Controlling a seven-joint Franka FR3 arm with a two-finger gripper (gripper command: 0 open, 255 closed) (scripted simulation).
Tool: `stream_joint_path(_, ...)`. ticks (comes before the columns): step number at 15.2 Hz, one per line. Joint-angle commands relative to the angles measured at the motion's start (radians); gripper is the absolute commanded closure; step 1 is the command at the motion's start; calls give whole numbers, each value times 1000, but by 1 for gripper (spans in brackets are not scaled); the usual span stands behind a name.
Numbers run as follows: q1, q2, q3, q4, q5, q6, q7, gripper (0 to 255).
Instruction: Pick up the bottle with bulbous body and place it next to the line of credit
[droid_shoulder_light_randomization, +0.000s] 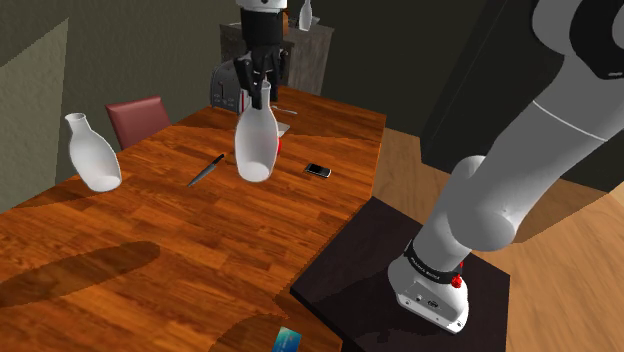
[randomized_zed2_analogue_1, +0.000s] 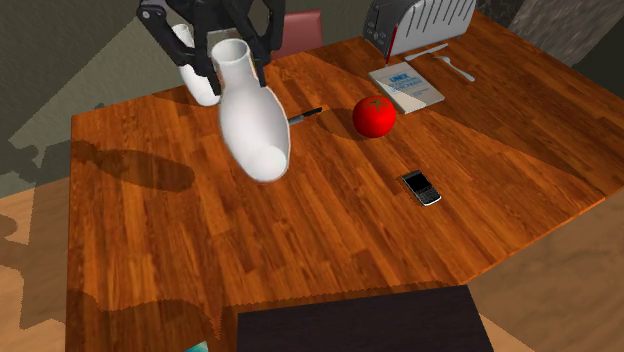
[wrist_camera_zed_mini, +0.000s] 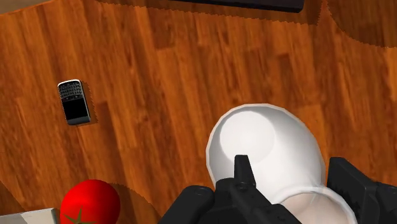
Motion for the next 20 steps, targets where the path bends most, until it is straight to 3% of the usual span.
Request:
stream_joint_path(1, 13, -38, 14, -4, 11, -34, 25, 255)
stream_joint_path(14, 93, -225, 123, 72, 99, -285, 216, 255)
stream_joint_path(20, 97, -255, 124, -38, 106, -204, 209, 255)
